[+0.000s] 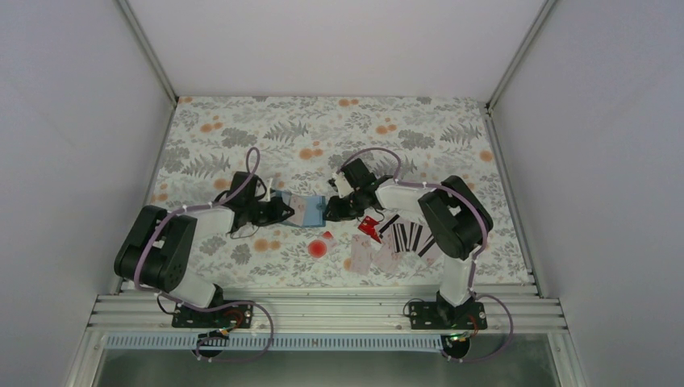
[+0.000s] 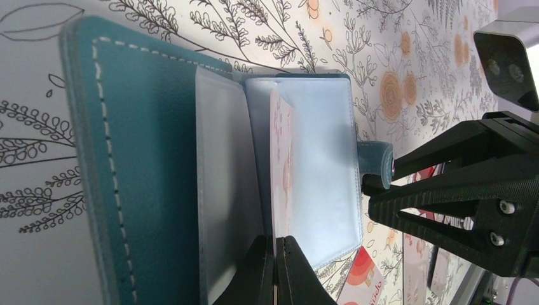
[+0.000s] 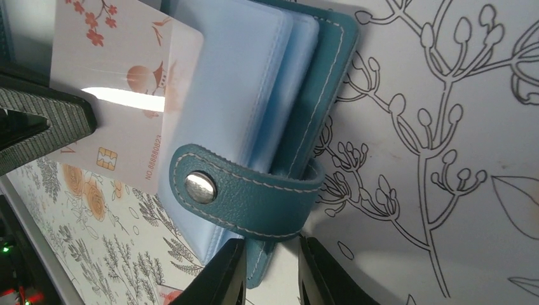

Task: Put the credit cards into the card holder

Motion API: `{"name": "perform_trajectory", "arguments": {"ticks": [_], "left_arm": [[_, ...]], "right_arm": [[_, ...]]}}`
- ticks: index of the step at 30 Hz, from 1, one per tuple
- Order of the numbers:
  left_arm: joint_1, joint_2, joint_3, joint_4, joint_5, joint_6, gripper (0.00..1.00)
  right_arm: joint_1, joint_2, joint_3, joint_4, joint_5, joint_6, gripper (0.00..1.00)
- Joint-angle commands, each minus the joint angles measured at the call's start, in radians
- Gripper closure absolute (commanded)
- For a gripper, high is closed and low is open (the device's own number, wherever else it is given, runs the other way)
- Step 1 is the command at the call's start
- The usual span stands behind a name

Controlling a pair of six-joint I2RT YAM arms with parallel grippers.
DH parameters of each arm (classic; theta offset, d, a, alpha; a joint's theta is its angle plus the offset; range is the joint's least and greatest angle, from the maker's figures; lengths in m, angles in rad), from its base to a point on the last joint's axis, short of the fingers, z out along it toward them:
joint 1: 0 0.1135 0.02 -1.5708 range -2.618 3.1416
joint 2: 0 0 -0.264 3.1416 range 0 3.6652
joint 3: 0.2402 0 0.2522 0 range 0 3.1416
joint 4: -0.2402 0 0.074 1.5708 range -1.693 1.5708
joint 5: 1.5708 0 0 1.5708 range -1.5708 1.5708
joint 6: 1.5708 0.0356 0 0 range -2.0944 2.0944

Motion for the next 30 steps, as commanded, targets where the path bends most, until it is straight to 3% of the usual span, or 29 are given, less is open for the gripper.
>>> {"name": "perform_trajectory", "arguments": {"ticks": [1, 30], "left_arm": [[0.001, 0.028, -0.040, 0.013, 0.002, -0.023, 0.98], [0.013, 0.049, -0.061, 0.110, 0.023, -0.155, 0.98]], "right_arm": [[0.000, 0.026, -0.008, 0.006, -0.012, -0.002, 0.78], [0.001, 0.066, -0.024, 0.000, -0.051, -0.007, 0.83]]}}
